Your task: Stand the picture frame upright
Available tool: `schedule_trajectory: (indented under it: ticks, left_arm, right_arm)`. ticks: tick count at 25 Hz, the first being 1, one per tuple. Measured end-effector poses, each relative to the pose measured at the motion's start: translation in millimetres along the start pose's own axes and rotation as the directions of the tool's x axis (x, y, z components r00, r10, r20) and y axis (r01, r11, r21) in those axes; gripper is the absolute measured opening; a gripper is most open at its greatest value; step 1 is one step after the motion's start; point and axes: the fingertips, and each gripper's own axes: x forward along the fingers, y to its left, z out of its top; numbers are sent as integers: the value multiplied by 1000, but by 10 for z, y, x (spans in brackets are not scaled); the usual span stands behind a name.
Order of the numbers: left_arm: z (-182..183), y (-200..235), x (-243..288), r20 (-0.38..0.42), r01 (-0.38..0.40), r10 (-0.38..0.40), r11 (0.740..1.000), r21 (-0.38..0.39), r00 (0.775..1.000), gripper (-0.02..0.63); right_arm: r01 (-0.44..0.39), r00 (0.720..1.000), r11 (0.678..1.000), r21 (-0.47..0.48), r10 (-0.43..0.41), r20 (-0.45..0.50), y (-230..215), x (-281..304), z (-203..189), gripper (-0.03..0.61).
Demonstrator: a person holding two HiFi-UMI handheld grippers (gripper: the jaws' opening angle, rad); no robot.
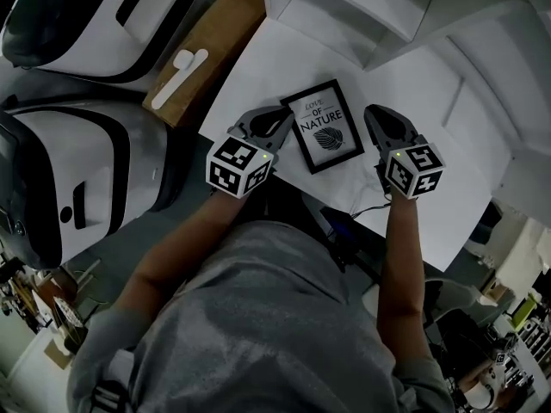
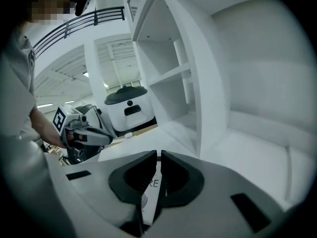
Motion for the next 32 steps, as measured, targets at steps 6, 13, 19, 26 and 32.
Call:
schedule_trajectory:
  ticks: [6,13,19,26,32]
  left_arm:
    - [-225,38,172,-42,-8,4,994,-111,999,67]
    - [-423,-39,337,-83,-32,16,981,-193,996,114]
    - [-562,-179,392,-142,-15,-3,992,-126,990,122]
    - [-712,-46,357,-152,-115,87,975,-188,985,147]
    - [-898,-51,371,-202,-154,109,963,-221,973,180]
  right_arm:
    - [-16,997,1000,-5,15,-73,-90,156,-169,29]
    - [-40,992,999,-4,39,-123,-129,308,-310,29]
    - [-54,987,998,-26,50,-151,-118,390,-395,31]
    - [-84,972,996,-34,74,-222,-98,546,-588,135]
    - [-102,960,993,-66,81,-269,-41,693,-700,147]
